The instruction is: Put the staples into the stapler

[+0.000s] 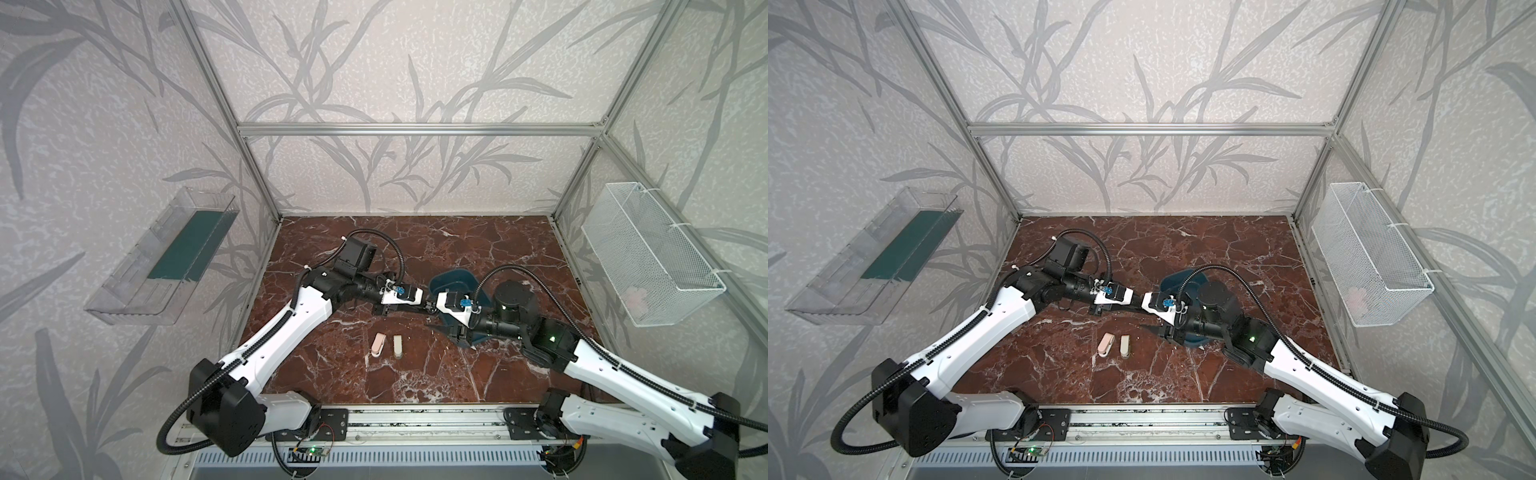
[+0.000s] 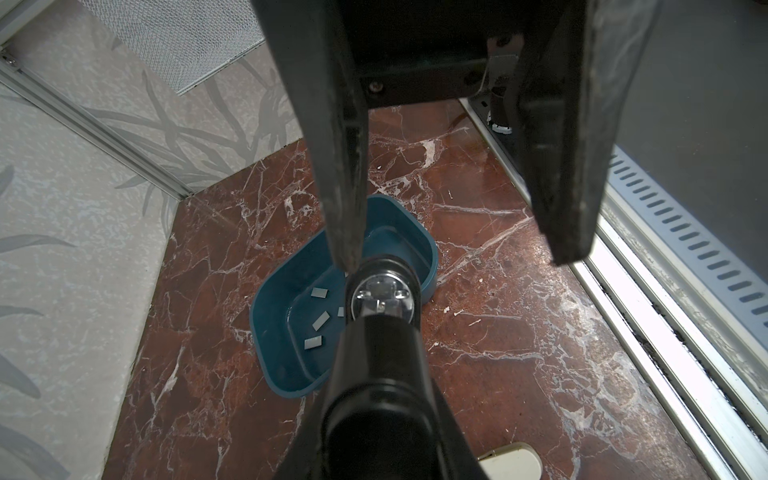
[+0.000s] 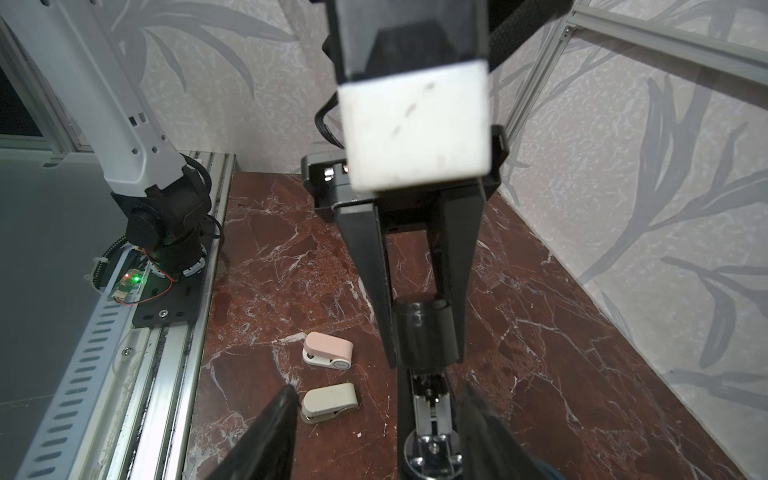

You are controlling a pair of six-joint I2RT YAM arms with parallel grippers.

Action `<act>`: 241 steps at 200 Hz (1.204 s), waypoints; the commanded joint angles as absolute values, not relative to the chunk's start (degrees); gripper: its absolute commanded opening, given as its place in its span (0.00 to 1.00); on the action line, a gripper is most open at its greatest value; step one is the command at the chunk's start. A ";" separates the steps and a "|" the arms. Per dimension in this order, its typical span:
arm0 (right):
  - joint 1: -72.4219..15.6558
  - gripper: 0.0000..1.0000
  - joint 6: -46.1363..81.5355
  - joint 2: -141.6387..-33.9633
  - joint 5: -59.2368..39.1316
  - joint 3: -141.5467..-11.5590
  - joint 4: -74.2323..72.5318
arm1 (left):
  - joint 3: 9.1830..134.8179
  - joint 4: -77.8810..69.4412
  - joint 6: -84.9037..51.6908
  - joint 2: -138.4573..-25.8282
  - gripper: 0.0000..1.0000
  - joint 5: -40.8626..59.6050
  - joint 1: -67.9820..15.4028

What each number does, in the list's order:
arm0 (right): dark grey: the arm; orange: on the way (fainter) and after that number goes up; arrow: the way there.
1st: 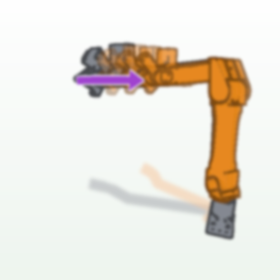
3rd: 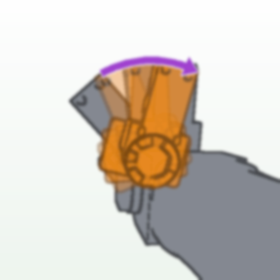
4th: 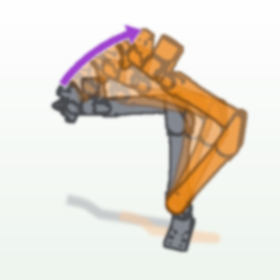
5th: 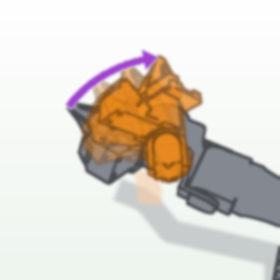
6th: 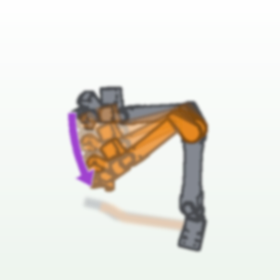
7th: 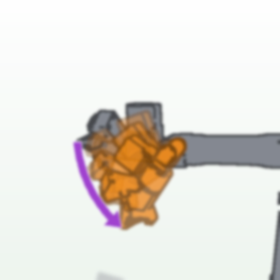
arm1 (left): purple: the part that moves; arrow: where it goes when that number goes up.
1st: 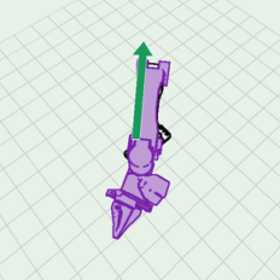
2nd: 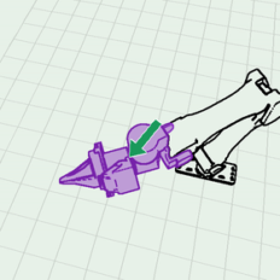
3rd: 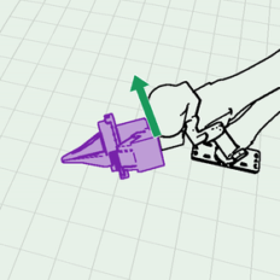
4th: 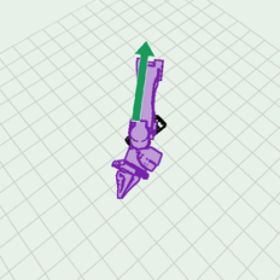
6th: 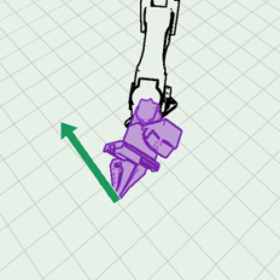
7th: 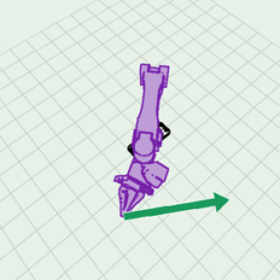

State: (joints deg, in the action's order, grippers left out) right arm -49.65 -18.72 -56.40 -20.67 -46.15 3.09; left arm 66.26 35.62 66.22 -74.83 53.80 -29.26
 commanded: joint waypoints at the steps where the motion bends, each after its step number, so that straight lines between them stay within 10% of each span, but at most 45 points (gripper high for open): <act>1: -49.70 0.61 -19.16 -57.86 -18.12 -46.68 1.39 | 67.63 35.50 68.11 -74.64 0.00 57.94 -29.48; 68: -49.75 0.53 -19.36 -61.16 -14.90 -47.02 0.77 | 67.85 36.62 69.30 -74.06 0.00 60.38 -29.48; 139: -49.75 0.21 -18.42 -63.73 -13.50 -46.87 0.37 | 68.23 38.61 71.14 -72.78 0.00 63.14 -29.38; 198: -49.75 0.46 -17.10 -65.04 -12.22 -46.76 0.00 | 68.29 38.23 70.88 -72.34 0.00 63.15 -28.95; 241: -49.74 0.44 -16.36 -65.04 -10.69 -46.17 0.97 | 68.03 37.39 70.49 -70.69 0.00 63.95 -27.45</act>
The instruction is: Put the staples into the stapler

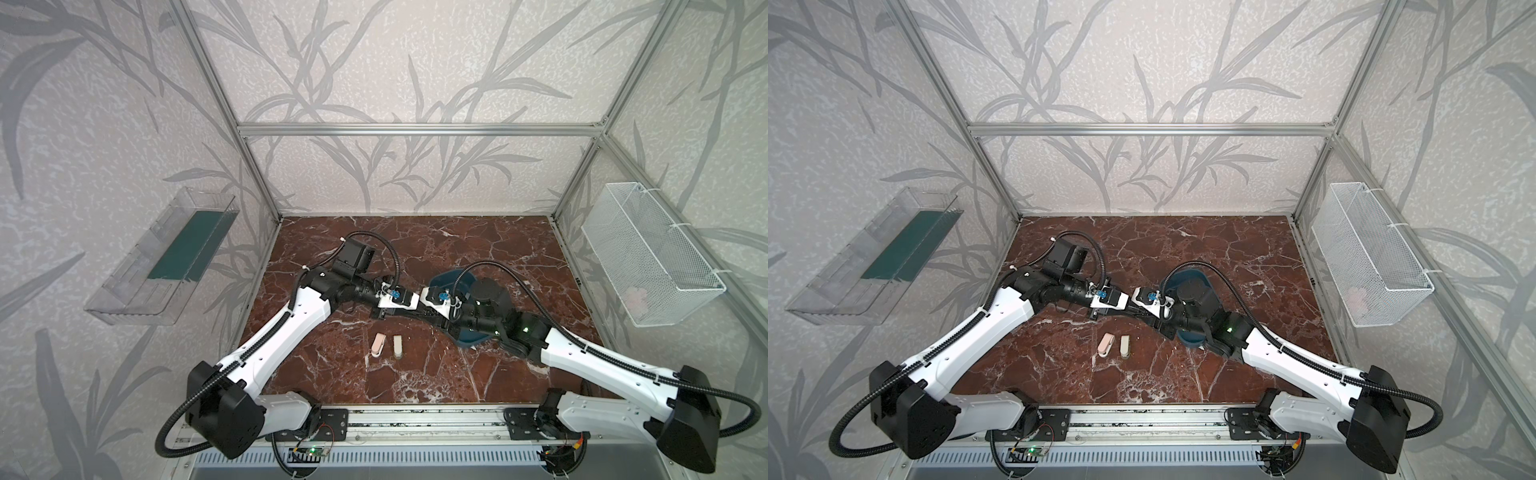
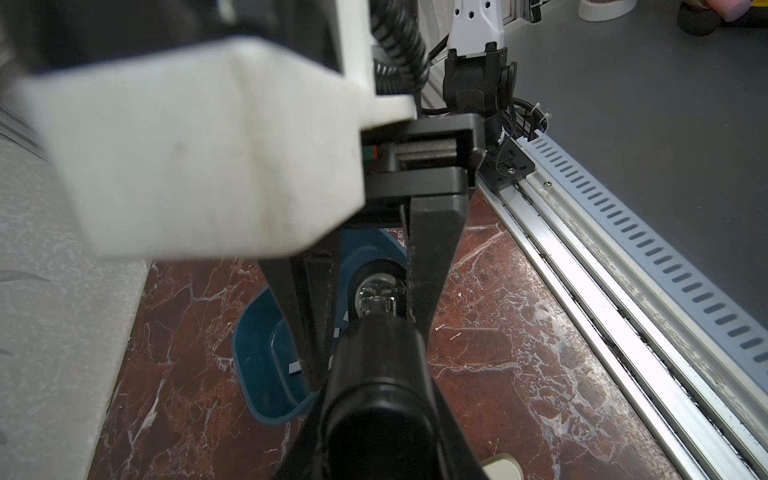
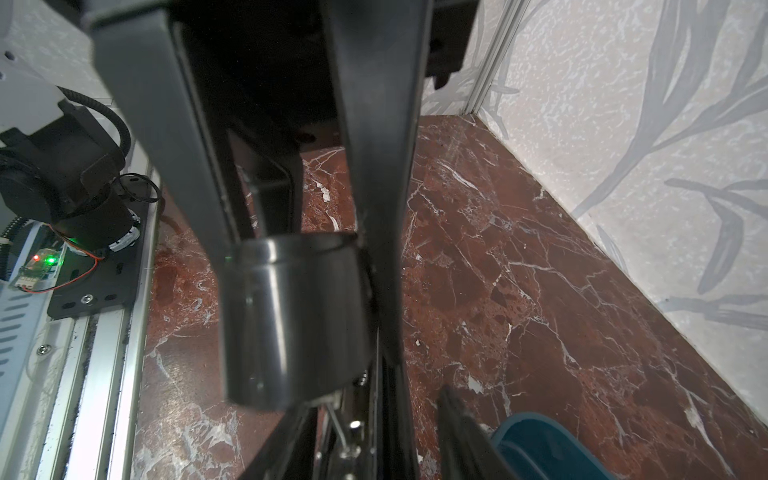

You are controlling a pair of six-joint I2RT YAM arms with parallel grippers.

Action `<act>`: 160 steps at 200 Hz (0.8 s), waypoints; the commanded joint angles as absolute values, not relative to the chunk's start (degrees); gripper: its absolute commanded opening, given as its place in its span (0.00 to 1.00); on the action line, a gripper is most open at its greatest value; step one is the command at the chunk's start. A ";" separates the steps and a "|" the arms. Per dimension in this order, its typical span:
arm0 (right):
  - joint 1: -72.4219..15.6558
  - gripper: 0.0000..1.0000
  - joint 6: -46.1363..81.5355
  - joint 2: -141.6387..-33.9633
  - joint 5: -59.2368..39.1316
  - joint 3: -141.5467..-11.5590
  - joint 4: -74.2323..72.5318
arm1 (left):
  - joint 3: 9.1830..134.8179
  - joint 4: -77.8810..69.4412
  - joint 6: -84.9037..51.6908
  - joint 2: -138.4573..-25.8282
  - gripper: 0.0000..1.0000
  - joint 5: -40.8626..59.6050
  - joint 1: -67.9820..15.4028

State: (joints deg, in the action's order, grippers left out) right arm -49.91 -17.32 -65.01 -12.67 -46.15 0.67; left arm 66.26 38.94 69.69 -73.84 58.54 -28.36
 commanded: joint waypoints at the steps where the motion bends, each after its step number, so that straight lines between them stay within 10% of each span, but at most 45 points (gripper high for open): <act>1: -49.75 0.44 -16.35 -65.08 -10.66 -46.15 0.92 | 67.98 37.37 70.49 -70.64 0.00 64.01 -27.39; 56: -49.73 0.24 -16.35 -66.29 -10.60 -46.97 1.85 | 67.32 35.83 69.71 -69.02 0.00 65.96 -25.92; 115: -49.75 0.26 -16.04 -67.14 -10.09 -47.02 1.94 | 66.31 32.08 66.87 -67.66 0.00 69.31 -22.94; 160: -49.66 0.00 -15.31 -66.28 -9.23 -45.84 0.91 | 62.53 20.78 57.87 -66.39 0.00 73.53 -16.27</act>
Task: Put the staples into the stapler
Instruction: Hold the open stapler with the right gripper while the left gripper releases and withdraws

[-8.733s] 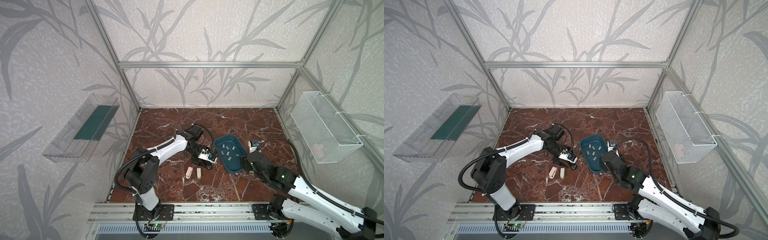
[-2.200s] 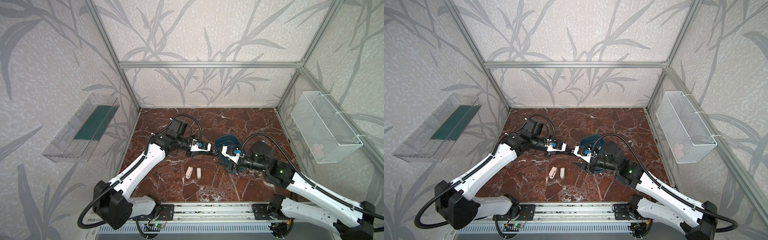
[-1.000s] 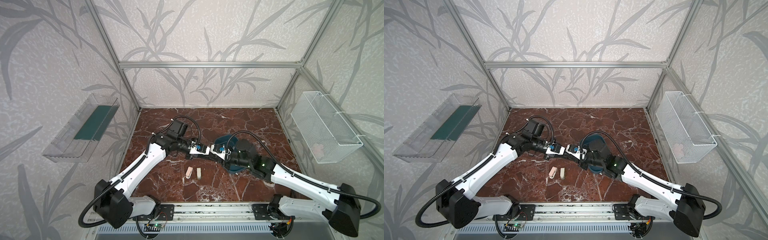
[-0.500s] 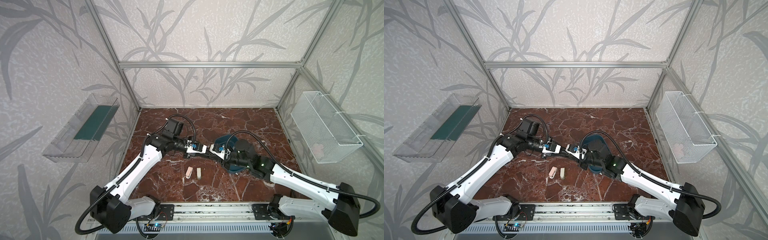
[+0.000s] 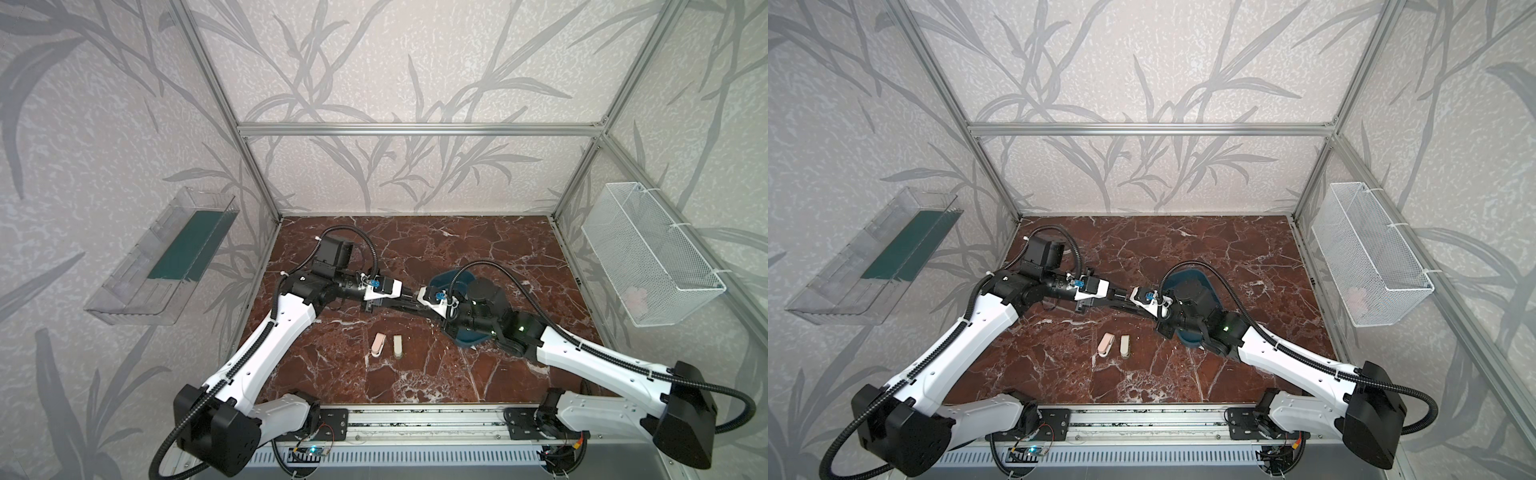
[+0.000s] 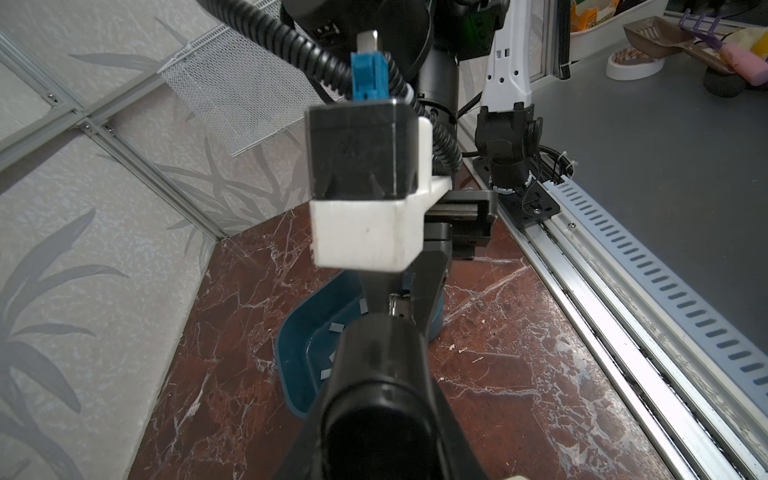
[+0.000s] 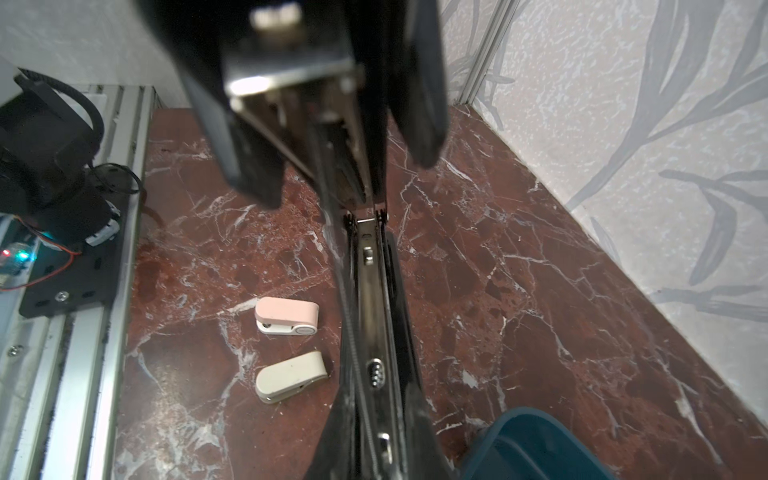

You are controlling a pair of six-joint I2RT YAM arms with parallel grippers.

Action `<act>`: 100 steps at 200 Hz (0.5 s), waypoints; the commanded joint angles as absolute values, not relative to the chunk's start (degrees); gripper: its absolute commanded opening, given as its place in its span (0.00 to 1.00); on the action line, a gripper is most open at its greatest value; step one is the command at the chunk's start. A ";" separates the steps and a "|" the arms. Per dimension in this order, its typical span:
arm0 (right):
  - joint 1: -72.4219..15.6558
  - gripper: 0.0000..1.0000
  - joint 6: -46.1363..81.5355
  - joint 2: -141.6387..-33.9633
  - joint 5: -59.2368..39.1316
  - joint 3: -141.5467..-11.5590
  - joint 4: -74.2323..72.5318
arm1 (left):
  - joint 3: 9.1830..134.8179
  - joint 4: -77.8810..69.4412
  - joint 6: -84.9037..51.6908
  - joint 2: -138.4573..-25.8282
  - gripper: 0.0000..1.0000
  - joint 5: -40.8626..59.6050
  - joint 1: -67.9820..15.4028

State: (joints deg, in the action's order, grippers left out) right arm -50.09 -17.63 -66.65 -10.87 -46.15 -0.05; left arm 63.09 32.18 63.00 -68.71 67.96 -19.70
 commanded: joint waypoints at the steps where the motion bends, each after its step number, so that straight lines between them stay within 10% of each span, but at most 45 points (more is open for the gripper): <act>1: -49.66 0.00 -15.26 -66.23 -9.23 -45.82 0.90 | 62.51 20.72 57.85 -66.38 0.00 73.59 -16.13; 100: -44.74 0.00 -10.95 -57.75 -16.78 -38.76 -5.82 | 57.66 5.62 47.00 -71.17 0.00 78.01 -0.95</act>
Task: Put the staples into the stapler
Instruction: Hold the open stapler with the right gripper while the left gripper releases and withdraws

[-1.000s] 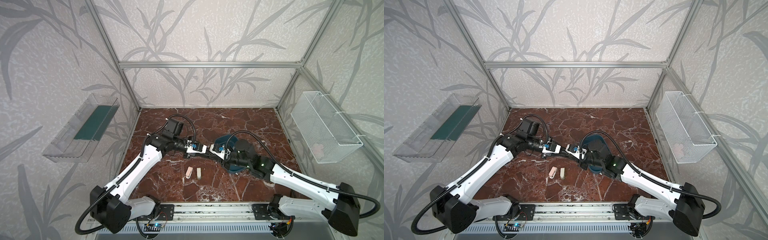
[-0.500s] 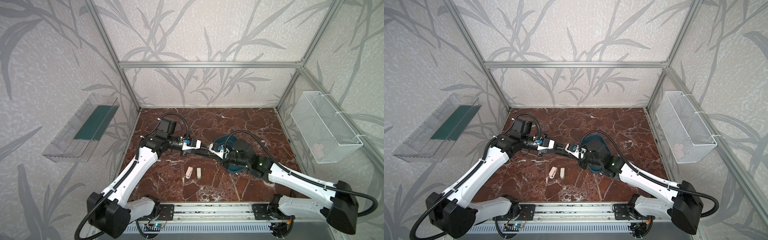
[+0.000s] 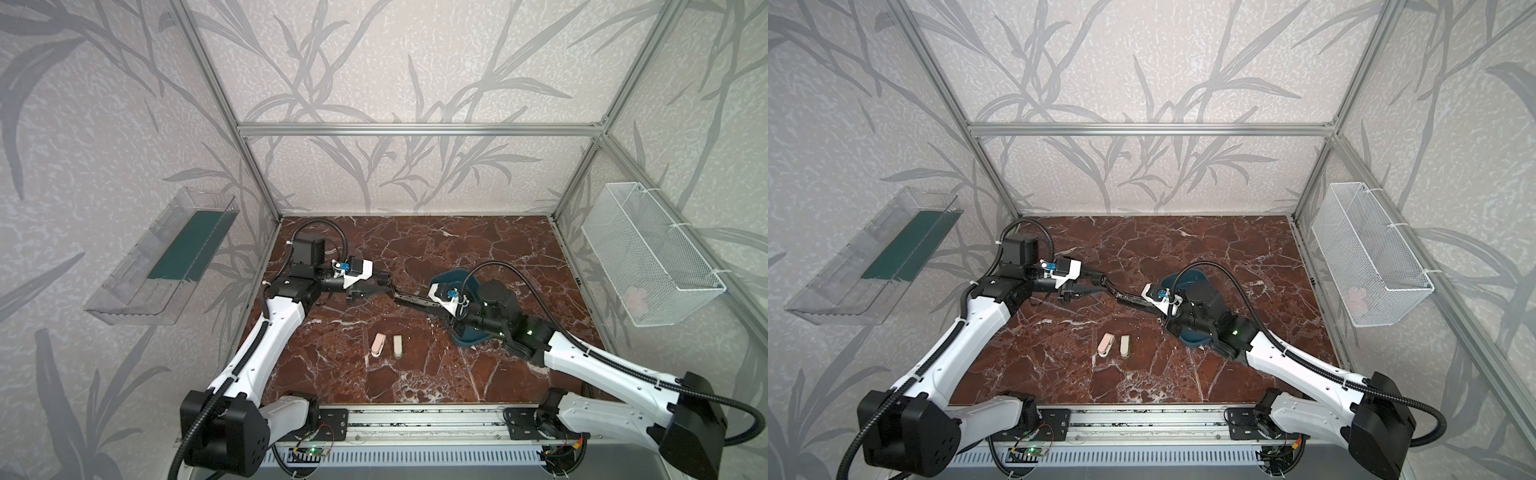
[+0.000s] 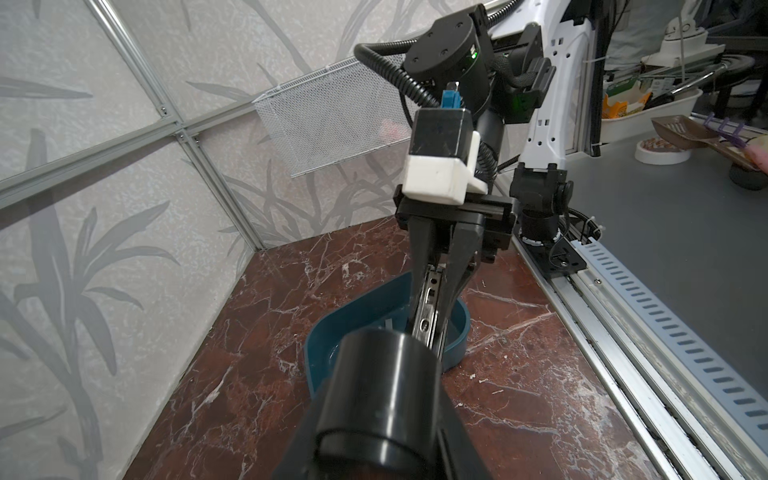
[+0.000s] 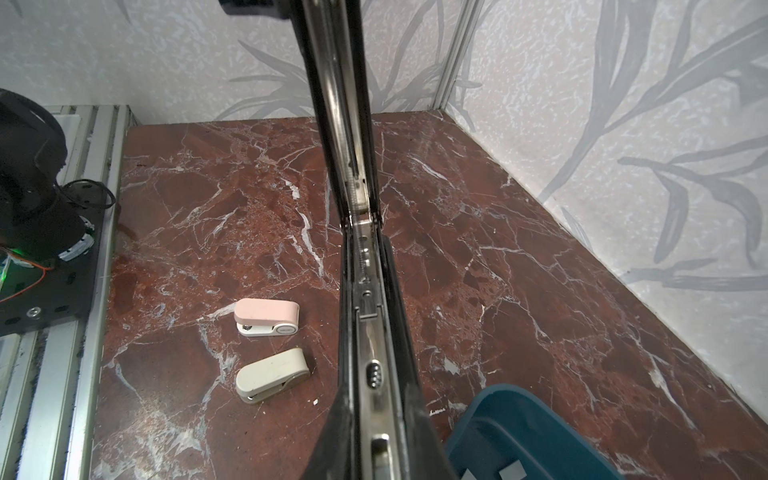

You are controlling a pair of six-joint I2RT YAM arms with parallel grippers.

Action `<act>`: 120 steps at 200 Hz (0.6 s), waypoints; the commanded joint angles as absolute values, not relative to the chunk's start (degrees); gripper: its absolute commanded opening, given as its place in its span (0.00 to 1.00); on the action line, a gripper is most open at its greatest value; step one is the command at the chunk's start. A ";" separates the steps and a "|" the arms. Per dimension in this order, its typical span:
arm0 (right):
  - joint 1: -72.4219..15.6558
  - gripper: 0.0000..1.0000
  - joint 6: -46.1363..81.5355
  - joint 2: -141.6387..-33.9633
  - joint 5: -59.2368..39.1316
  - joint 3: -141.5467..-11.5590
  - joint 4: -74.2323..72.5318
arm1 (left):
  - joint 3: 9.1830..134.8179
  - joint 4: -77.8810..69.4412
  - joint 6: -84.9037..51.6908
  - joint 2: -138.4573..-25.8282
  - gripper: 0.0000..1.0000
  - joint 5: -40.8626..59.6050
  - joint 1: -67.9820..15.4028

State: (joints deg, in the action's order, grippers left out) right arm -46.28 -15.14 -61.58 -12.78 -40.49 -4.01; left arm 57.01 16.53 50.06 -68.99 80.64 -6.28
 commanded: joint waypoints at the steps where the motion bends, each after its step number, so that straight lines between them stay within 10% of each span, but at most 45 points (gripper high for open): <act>1: -44.65 0.00 -10.88 -57.57 -16.92 -38.67 -5.90 | 57.70 5.58 46.96 -71.27 0.00 78.11 -0.87; 120: -41.22 0.00 -6.68 -52.11 -16.99 -34.73 -10.86 | 55.92 -6.36 36.41 -86.68 0.00 77.79 10.24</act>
State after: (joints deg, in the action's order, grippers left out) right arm -41.04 -9.76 -55.24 -16.95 -35.55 -8.62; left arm 55.00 -0.82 35.18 -83.24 88.44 6.13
